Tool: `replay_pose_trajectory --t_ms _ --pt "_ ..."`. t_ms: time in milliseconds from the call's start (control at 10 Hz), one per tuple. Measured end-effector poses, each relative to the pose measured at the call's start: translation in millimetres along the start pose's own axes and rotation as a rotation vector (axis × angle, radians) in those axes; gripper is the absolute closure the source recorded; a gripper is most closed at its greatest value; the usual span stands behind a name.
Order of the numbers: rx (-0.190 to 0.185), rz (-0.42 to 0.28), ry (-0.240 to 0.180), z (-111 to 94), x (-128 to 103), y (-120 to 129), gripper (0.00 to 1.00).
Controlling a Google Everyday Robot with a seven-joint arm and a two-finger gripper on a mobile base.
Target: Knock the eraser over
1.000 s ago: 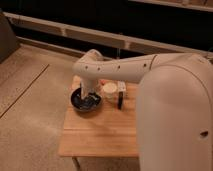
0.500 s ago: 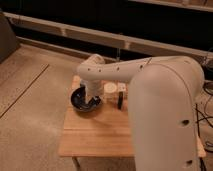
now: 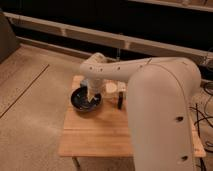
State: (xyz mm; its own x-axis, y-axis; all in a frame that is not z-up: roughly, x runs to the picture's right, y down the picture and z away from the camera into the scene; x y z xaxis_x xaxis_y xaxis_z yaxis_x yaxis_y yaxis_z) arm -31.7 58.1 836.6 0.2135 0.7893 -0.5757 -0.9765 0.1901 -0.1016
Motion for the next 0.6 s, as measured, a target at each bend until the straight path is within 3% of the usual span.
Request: replay_pose_trajectory --t_ms 600 --pt "0.012 0.01 0.015 13.4 16.5 -53.0 0.35"
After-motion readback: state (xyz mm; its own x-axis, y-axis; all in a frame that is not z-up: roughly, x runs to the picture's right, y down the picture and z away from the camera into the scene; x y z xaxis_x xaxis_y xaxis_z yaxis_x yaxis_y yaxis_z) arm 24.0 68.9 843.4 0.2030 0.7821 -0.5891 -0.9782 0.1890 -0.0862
